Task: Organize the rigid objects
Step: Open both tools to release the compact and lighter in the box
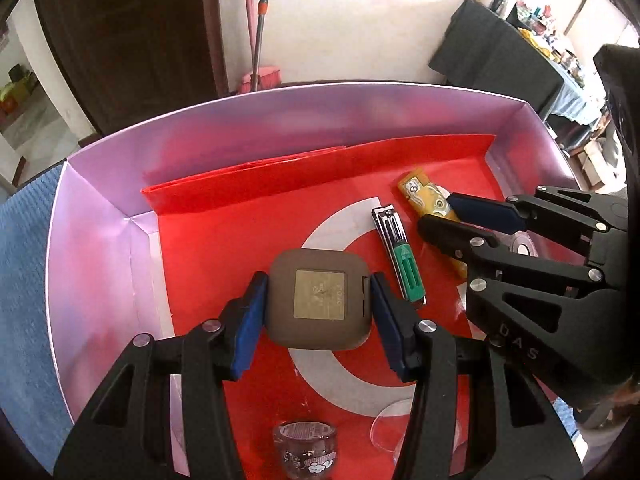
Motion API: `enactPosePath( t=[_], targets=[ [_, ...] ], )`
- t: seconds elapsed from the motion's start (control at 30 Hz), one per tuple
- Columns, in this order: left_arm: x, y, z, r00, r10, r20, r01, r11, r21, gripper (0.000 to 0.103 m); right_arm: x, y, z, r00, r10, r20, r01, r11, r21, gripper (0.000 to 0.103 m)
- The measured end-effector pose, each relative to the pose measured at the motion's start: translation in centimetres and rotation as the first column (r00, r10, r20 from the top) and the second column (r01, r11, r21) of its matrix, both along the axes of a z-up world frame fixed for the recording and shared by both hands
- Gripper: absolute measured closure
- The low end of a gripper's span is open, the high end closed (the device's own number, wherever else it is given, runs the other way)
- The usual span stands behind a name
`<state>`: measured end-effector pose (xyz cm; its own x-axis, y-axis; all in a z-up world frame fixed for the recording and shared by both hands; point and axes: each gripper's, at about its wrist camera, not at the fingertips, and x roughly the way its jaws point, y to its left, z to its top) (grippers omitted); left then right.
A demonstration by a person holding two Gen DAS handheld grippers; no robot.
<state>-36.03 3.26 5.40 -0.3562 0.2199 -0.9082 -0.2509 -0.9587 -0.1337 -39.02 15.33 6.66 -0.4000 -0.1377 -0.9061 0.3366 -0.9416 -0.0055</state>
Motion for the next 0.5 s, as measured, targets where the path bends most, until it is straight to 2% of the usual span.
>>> enactPosePath(
  t=[0.27, 0.33, 0.43, 0.5],
  targets=[
    [0.2, -0.9, 0.2, 1.000, 0.018, 0.009, -0.019, 0.999, 0.039, 0.051, 0.1, 0.1, -0.2, 1.000, -0.017, 0.003, 0.017, 1.000, -0.010, 0.077],
    [0.2, -1.2, 0.2, 1.000, 0.017, 0.008, -0.018, 0.999, 0.042, 0.051, 0.1, 0.2, -0.1, 1.000, -0.022, -0.001, 0.022, 1.000, -0.008, 0.073],
    [0.4, -1.4, 0.9, 1.000, 0.017, -0.006, -0.016, 0.998, 0.054, 0.042, 0.5, 0.5, 0.2, 1.000, -0.027, -0.016, 0.027, 1.000, -0.011, 0.063],
    [1.1, -1.9, 1.5, 0.999, 0.019, -0.032, -0.018, 0.999, 0.045, 0.037, 0.9, 0.8, 0.8, 0.999, -0.032, -0.032, 0.032, 0.999, -0.013, 0.062]
  ],
)
